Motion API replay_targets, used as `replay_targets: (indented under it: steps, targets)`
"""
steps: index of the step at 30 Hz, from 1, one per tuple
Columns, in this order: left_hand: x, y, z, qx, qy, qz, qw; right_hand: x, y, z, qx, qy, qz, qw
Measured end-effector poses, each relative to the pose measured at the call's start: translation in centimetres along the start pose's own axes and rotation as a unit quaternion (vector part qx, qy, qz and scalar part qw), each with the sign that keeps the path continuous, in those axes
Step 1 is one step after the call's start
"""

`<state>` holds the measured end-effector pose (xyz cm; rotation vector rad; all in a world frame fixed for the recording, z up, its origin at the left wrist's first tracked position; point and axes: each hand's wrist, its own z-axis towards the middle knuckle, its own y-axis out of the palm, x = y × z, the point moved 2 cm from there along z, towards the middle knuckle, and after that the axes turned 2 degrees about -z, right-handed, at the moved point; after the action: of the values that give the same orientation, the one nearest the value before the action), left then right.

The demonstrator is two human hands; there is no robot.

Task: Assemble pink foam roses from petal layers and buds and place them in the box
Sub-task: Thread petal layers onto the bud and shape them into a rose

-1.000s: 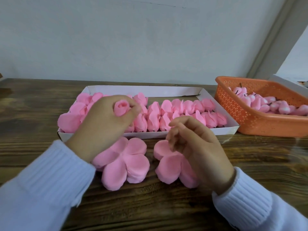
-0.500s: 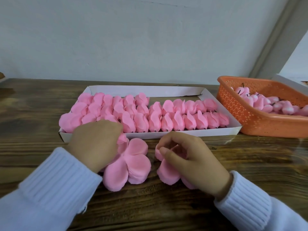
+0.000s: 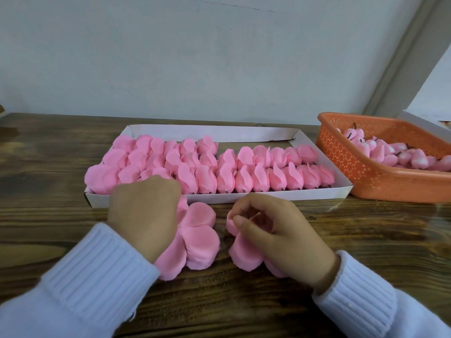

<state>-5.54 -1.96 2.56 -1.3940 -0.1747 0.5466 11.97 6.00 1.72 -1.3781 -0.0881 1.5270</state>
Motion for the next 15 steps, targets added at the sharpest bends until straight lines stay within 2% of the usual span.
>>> replay_targets:
  steps: [15]
  targets:
    - [0.02, -0.46, -0.30, 0.021, -0.048, -0.072, 0.996, 0.04, 0.07, -0.05, -0.003, -0.003, -0.006, 1.000]
